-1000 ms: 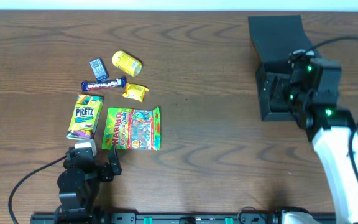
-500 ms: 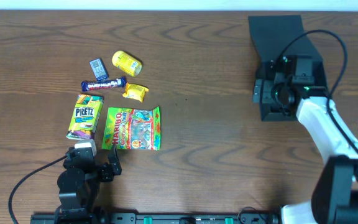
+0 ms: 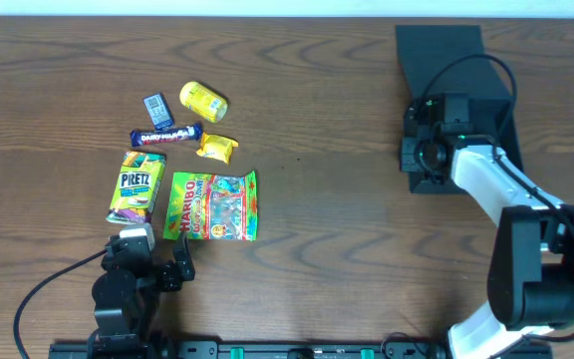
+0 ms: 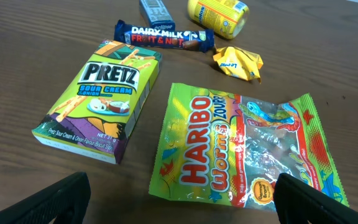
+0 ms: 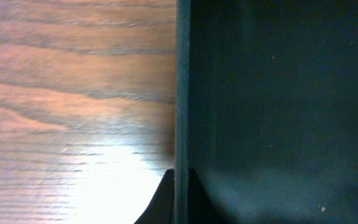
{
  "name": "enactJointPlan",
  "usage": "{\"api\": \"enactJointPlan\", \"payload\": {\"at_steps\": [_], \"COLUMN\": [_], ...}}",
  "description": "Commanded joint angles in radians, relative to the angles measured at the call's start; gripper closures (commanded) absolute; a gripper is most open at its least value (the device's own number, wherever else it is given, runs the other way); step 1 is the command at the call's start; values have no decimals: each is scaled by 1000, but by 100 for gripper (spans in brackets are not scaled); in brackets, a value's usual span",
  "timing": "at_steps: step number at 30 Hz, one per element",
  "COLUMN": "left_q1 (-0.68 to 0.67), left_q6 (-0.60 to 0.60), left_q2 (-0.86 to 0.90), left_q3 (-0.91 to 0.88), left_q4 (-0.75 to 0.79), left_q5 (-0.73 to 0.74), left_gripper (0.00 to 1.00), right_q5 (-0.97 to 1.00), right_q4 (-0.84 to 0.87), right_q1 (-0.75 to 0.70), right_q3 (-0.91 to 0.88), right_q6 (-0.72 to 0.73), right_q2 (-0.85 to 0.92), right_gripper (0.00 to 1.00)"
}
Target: Pack container
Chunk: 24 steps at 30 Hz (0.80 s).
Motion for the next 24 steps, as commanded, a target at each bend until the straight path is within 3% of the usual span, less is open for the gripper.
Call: {"api": "enactJointPlan", "payload": {"at_steps": [1,10,19,24], "left_q1": [2,2,2,2], "left_q6": [14,14,14,14], "left_q2": [-6,-6,-6,-6], "left_q3": [-12,-12,-12,-12], "left_q4": [3,3,3,3], "left_q5": [-6,-6,-6,-6], "left_gripper": [5,5,5,5], "right_q5": [78,186,185,180], "right_q4": [-42,-208,-179,-83], "right_q1": [65,250,446,534], "right_q3": [55,276,293,293], "right_q6": [32,137,407,453], "right_q2": [-4,-4,-4,11], "right_gripper": [99,99,98,99]}}
